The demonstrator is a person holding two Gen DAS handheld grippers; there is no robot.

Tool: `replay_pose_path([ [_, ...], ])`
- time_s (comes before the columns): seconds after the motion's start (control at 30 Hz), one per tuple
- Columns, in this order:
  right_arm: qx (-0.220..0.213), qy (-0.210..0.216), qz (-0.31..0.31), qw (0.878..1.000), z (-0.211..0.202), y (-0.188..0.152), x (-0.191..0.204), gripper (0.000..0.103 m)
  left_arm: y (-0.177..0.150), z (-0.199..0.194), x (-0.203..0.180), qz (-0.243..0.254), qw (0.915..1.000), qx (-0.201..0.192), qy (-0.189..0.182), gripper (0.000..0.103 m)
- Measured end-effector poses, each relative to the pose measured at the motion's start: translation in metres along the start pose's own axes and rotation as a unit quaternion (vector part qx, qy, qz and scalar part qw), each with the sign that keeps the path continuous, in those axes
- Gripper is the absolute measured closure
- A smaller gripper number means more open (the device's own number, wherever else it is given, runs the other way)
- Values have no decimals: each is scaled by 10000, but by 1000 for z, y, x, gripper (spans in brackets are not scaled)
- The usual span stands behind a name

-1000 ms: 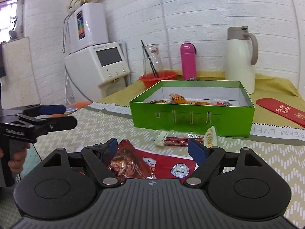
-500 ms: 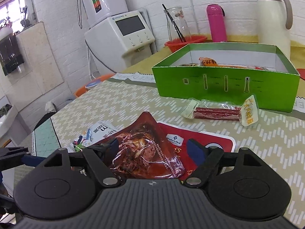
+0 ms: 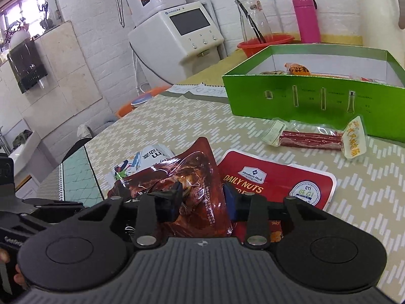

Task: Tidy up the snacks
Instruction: 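Grasp the brown jerky bag with both grippers, then carry the brown jerky bag into the green box and open both grippers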

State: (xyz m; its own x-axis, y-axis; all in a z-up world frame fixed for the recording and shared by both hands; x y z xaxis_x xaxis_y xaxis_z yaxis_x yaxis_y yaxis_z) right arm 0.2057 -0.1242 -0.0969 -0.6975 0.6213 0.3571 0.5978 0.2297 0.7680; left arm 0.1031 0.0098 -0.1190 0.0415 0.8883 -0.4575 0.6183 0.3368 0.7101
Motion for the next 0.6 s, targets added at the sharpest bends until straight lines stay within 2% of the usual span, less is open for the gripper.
replay_pose_path([
  [0.03, -2, 46, 97, 9999, -2, -2, -1, 44, 1, -1, 4, -41, 10000, -17, 38, 83],
  [0.1, -33, 19, 186, 9998, -4, -5, 1, 52, 2, -2, 10, -62, 9999, -28, 88, 90],
  [0.13, -65, -42, 208, 9998, -6, -6, 3, 62, 2, -3, 11, -28, 10000, -36, 86, 90],
  [0.17, -109, -103, 279, 9995, -8, -7, 4, 65, 3, -3, 12, 0, 10000, -36, 81, 90],
  [0.33, -344, -532, -3, 9980, -20, -11, 25, 75, 0, -10, 13, 177, 9998, -100, 44, 90],
  [0.43, -595, -474, -13, 9971, -34, -5, 36, 82, -1, -21, 12, 253, 9994, -221, -26, 90],
  [0.6, -866, -435, -74, 9953, -53, 10, 47, 83, 15, -39, 2, 429, 9975, -537, -175, 90],
])
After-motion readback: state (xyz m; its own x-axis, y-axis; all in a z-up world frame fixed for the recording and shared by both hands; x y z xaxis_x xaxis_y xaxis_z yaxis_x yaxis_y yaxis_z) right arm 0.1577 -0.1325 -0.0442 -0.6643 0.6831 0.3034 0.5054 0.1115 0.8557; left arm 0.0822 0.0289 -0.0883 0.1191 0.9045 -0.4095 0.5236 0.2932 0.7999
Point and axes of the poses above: each gripper's, at about its wrist camera, not at the fingertips, and z roughly the way its jaws point, x to its left, y to its top, the point moved 8 cm from there along z, roughly the way its jaws point, and after that the axes turned 1 degree about y, right-handed, at the moved point
